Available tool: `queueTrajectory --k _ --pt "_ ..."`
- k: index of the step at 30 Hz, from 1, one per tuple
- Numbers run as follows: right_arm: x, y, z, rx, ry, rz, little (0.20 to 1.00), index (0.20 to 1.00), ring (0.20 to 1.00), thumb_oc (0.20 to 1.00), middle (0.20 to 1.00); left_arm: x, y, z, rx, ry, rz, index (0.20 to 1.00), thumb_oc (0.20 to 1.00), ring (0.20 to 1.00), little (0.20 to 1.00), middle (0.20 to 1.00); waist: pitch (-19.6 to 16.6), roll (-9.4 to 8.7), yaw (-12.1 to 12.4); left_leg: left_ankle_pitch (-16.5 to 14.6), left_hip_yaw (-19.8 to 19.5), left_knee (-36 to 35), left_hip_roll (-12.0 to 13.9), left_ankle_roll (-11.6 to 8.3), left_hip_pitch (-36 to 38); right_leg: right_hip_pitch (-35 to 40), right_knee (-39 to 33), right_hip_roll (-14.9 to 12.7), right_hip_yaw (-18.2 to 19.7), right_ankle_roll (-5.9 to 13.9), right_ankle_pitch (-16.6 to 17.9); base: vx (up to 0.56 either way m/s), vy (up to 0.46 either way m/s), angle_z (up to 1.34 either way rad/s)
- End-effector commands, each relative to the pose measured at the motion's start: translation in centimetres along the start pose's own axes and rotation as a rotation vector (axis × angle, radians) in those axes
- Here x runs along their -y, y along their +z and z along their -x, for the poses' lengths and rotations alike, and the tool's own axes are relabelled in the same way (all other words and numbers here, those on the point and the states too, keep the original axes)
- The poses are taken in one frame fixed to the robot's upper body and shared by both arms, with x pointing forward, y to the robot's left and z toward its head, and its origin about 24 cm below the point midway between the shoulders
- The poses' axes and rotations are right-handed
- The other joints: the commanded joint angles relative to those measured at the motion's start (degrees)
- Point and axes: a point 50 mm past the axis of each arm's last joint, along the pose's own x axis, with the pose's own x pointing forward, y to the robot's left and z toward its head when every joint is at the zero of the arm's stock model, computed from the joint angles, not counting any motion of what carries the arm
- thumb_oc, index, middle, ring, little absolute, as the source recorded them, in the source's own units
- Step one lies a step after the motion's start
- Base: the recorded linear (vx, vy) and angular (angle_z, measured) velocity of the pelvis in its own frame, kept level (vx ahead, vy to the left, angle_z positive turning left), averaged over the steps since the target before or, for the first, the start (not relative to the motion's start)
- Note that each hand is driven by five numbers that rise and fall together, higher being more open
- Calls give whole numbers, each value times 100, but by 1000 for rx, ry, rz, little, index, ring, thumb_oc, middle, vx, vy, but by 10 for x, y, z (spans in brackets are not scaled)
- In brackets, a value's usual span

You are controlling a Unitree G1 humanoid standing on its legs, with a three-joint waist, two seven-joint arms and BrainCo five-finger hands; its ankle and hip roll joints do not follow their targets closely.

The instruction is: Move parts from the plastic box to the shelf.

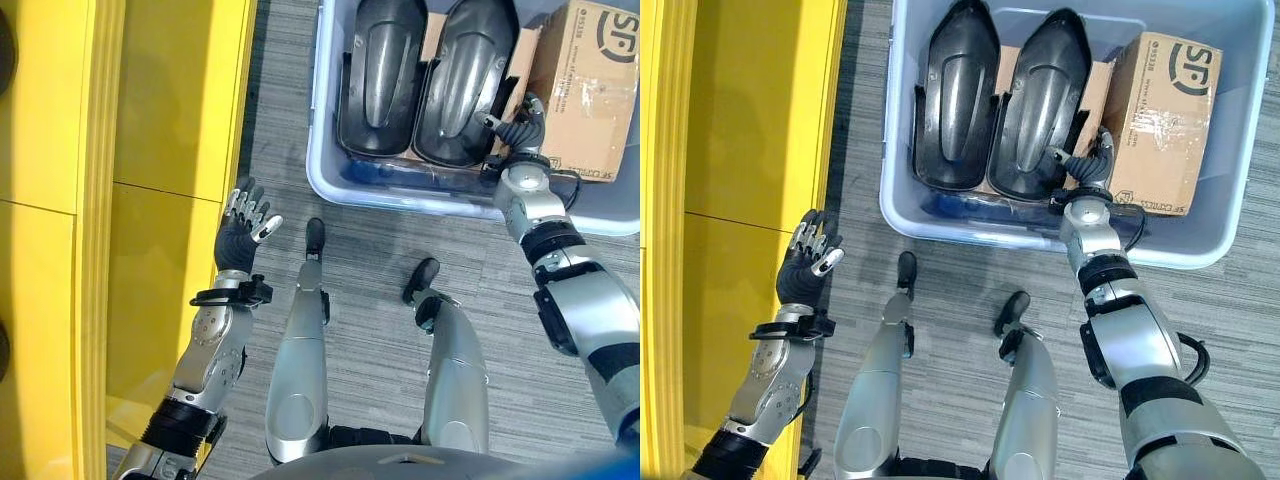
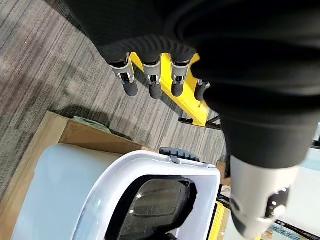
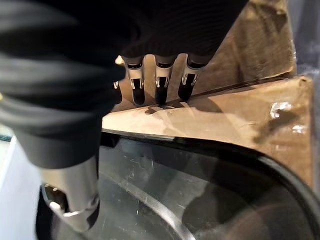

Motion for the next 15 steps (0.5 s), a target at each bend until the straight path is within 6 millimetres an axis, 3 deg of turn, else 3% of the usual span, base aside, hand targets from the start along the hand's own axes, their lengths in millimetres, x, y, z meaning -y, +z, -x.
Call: queueTrajectory --k 1,2,5,6,15 --pt "21 20 -10 38 -79 -7 1000 1000 1000 1000 1000 13 26 -2 120 -79 -4 1000 1000 1000 1000 1000 40 -79 173 -891 -363 463 324 -145 193 566 -1413 -438 498 798 1096 113 6 8" --pt "27 14 -12 -6 -114 45 1000 1000 1000 1000 1000 17 26 -3 118 -88 -5 1000 1000 1000 1000 1000 39 -62 219 -1031 -400 474 306 -160 237 656 -1378 -441 504 847 953 115 2 9" --pt "30 18 -15 -13 -137 67 1000 1000 1000 1000 1000 20 27 -5 123 -96 2 1000 1000 1000 1000 1000 40 -45 255 -904 -433 528 246 -140 41 575 -1402 -466 443 802 1067 20 16 15" --pt "31 18 -15 -16 -140 95 1000 1000 1000 1000 1000 22 27 -6 125 -101 4 1000 1000 1000 1000 1000 40 -50 269 -1048 -454 535 251 -163 110 653 -1366 -459 451 849 932 25 21 13" --pt "30 15 -15 -16 -135 351 1000 1000 1000 1000 1000 31 32 -14 160 -113 4 1000 1000 1000 1000 1000 40 -78 382 -1071 -590 661 115 -160 -180 707 -1407 -503 275 863 923 24 8 9"
